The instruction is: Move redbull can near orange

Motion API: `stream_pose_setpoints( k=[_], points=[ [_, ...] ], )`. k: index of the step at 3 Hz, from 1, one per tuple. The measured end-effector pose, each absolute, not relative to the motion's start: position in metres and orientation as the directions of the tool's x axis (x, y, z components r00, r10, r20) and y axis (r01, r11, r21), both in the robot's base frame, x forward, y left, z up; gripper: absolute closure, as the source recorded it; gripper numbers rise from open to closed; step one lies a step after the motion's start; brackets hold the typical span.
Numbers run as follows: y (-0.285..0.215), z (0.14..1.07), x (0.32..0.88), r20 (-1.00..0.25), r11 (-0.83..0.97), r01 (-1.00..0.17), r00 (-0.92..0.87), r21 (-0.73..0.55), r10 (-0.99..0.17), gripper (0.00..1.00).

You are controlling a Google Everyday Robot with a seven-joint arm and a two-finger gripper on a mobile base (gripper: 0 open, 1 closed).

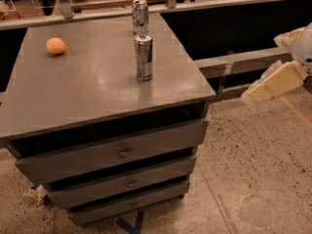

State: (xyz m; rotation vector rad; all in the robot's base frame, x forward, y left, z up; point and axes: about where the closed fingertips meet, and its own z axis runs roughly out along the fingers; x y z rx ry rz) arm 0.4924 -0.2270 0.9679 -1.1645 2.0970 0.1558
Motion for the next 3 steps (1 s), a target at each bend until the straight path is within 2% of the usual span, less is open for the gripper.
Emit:
stream_pose_setpoints(
  k=[1,3],
  points=[
    [-0.238,0.967,0.524,-0.77,0.666,-0.721,-0.311,-0.191,-0.557,0.0],
    [-0.212,0.971,0.586,-0.88,0.59,-0.794,-0.166,-0.148,-0.444,0.0]
  ],
)
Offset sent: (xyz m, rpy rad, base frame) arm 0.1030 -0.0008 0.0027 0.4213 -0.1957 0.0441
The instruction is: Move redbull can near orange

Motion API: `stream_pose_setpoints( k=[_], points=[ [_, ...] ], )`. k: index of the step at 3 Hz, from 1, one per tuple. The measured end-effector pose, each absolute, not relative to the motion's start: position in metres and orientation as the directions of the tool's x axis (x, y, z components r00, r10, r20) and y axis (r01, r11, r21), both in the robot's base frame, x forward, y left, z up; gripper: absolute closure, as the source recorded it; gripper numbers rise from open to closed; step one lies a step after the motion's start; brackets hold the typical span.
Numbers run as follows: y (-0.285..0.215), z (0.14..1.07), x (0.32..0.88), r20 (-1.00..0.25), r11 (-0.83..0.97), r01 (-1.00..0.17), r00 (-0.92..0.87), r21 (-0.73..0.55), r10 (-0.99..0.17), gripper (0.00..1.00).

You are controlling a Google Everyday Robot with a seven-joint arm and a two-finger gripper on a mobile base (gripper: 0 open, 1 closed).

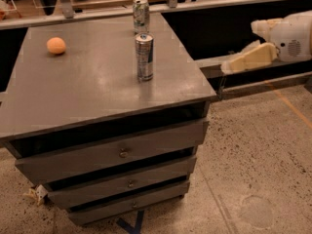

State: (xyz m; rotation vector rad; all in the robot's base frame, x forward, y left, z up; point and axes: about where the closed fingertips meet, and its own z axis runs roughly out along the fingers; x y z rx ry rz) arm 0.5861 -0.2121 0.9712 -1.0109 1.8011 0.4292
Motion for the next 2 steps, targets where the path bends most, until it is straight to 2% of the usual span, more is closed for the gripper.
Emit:
stream_pose_setpoints(
  k=[1,2],
  points=[
    [-0.1773,0.98,0.6223,-0.903,0.551,-0.821,-0.115,-0.147,-0.413,0.0],
    [-0.1771,0.98,0.6223,-0.903,0.551,-0.821,-0.115,-0.147,-0.413,0.0]
  ],
)
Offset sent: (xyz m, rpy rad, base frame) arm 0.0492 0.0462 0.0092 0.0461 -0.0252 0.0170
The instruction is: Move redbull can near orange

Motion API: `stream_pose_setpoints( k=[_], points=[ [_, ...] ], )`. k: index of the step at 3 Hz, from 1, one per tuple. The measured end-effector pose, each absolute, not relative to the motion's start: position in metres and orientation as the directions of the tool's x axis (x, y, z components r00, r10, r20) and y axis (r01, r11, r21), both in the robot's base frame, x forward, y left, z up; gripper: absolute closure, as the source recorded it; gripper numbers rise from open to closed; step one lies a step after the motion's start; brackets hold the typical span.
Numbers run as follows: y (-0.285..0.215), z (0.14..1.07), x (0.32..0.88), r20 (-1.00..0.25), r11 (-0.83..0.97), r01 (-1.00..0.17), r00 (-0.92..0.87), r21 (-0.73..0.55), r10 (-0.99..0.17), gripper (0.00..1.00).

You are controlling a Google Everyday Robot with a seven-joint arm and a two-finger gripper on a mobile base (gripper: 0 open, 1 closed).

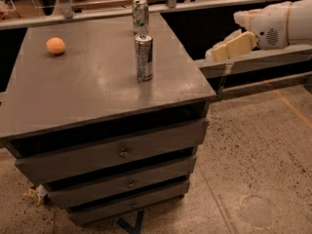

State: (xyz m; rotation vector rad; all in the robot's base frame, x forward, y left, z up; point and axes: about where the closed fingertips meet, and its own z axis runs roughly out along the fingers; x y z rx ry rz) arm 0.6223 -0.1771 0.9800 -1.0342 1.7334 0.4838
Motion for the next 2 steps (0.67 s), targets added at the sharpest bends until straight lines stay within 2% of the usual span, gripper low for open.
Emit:
stream_pose_setpoints(
  k=[2],
  points=[
    [-0.146,0.957,0.647,-0.916,0.56,-0.825,-0.164,-0.076,-0.366,0.0]
  ],
)
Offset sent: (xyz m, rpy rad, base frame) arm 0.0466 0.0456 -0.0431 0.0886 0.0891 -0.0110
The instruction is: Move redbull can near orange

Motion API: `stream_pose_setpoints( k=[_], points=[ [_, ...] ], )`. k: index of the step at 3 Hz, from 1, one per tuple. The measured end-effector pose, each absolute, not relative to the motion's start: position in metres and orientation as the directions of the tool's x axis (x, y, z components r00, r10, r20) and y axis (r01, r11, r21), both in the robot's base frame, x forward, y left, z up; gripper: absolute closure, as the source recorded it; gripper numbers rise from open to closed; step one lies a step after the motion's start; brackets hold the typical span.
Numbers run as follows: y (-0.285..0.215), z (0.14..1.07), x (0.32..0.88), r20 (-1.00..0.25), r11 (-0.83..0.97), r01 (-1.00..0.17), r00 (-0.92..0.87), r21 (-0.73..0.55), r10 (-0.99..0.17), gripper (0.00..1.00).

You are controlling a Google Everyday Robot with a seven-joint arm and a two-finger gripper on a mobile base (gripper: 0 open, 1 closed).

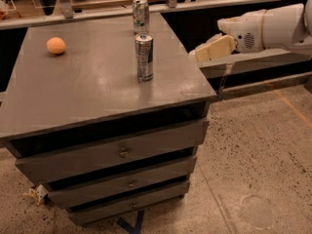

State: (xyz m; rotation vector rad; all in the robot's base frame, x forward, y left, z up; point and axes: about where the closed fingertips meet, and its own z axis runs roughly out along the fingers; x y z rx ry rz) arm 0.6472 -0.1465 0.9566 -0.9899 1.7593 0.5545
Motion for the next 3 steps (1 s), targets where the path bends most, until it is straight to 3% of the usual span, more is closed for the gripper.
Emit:
stream_pose_setpoints(
  k=[3],
  points=[
    [-0.06,0.938,0.684,-0.967,0.392,-0.919,-0.125,0.03,-0.22,0.0]
  ],
)
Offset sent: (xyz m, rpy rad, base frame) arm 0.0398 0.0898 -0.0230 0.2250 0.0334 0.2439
